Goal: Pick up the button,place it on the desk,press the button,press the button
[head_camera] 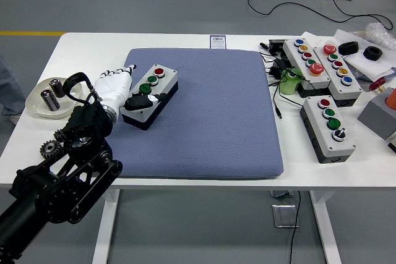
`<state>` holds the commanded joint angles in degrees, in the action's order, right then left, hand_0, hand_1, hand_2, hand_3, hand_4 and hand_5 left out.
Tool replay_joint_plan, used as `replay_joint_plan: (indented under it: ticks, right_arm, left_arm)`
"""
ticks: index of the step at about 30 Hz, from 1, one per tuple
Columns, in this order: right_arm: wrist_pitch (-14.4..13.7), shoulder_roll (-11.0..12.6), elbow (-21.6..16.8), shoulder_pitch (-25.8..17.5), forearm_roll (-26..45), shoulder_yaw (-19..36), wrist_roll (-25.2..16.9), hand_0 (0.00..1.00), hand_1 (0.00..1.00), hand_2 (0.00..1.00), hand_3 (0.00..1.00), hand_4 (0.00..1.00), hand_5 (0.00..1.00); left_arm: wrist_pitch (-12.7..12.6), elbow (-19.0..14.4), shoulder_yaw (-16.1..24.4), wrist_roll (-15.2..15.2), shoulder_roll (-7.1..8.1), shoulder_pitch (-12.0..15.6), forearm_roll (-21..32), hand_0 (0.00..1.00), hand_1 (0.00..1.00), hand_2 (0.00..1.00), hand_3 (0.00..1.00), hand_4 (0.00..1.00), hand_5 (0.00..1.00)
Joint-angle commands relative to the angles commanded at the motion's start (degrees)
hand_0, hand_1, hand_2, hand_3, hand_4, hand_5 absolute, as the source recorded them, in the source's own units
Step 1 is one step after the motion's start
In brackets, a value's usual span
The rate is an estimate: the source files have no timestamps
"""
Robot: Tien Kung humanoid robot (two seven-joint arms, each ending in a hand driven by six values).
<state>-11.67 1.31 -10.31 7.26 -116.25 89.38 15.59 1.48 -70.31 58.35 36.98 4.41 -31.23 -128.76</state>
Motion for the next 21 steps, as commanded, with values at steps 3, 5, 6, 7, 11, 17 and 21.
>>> replay_joint_plan:
  ticks: [3,5,6,7,11,17,21]
  right_arm:
    - [0.0,0.0,0.0,0.0,0.1,0.0,0.0,0.670,0.644,0.689,0.633,0.307,0.175]
    - [0.0,0.0,0.0,0.0,0.0,0.0,0.0,0.670,0.644,0.689,0.633,0.307,0.175]
    - [0.0,0.0,0.0,0.0,0.1,-0.1,0.0,0.670,0.644,0.687,0.633,0.307,0.174]
    - [0.0,0.1,0.0,0.0,0.2,-0.1,0.0,0.670,0.644,0.687,0.633,0.307,0.174]
    - [0.0,0.1,0.0,0.0,0.1,-0.1,0.0,0.670,0.644,0.687,0.633,0.307,0.174]
    - [0.0,0.0,0.0,0.1,0.4,-0.3,0.0,0.670,0.644,0.687,0.633,0.307,0.175]
    - [0.0,0.1,0.0,0.1,0.4,-0.4,0.0,0.670,0.645,0.686,0.633,0.307,0.174]
  left_arm:
    - [0.3,0.5,-0.2,0.0,-0.23,-0.2,0.1,0.998,0.998,0.998,0.998,0.998,0.873]
    - [0.7,1.0,-0.5,0.0,-0.54,-0.5,0.1,0.998,0.998,0.998,0.998,0.998,0.873]
    - [1.1,1.3,-0.7,0.0,-0.68,-0.7,-0.1,0.998,0.998,0.998,0.998,0.998,0.868]
    - [1.5,1.7,-0.9,0.0,-0.83,-0.9,-0.2,0.998,0.998,0.998,0.998,0.998,0.868]
    - [3.9,3.8,-1.6,0.0,-1.43,-1.9,-0.5,0.998,0.998,0.998,0.998,0.998,0.868]
    - [4.8,6.0,-1.8,0.0,-2.26,-2.9,-0.7,0.998,0.998,0.998,0.998,0.998,0.867]
    - [3.2,7.2,-1.9,0.0,-2.60,-3.5,-1.2,0.946,0.998,0.998,0.998,0.998,0.858]
